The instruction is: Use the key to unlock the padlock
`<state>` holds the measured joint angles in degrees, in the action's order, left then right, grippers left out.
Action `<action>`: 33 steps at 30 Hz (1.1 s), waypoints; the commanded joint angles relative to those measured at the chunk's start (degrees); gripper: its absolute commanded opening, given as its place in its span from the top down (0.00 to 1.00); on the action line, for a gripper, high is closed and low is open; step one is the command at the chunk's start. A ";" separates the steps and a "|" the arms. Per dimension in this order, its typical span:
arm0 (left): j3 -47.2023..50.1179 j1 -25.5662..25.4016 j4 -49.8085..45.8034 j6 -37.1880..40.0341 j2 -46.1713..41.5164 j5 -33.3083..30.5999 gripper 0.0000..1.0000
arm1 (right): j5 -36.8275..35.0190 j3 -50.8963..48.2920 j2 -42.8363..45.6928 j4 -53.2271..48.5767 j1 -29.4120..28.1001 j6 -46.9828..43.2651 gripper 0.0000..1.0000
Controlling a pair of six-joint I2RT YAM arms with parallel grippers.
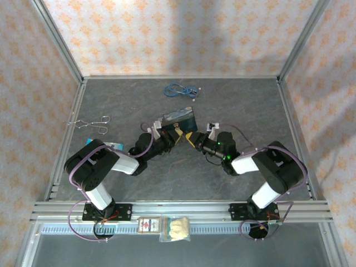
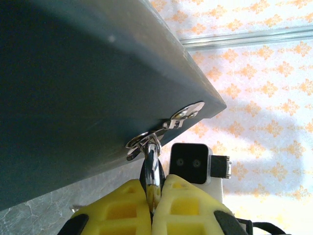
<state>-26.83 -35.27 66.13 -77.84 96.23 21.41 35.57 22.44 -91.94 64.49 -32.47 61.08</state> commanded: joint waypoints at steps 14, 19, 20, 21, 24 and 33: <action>4.56 -1.56 23.18 3.66 2.82 2.33 1.00 | 4.34 0.59 -5.83 21.29 -0.07 29.15 1.00; 7.98 -1.47 34.36 4.72 6.17 3.12 1.00 | 3.94 0.17 -9.09 32.57 -0.31 47.37 1.00; 8.21 -1.47 36.82 3.57 7.85 3.11 1.00 | 3.43 0.11 -9.56 33.82 -0.51 49.46 1.00; 8.28 -1.47 39.06 2.41 9.97 3.09 1.00 | 3.28 0.22 -9.88 34.43 -0.62 50.74 1.00; 7.82 -1.58 39.16 1.18 12.39 3.16 1.00 | 3.62 0.68 -9.22 31.46 -0.84 48.66 1.00; 9.99 -1.29 30.91 0.87 10.92 -1.01 1.00 | -0.05 -0.20 -0.15 5.00 -0.84 26.51 0.91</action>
<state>-18.57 -35.66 92.03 -77.56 106.87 20.10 39.07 21.67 -97.43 72.05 -33.34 96.60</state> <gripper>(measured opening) 0.047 0.063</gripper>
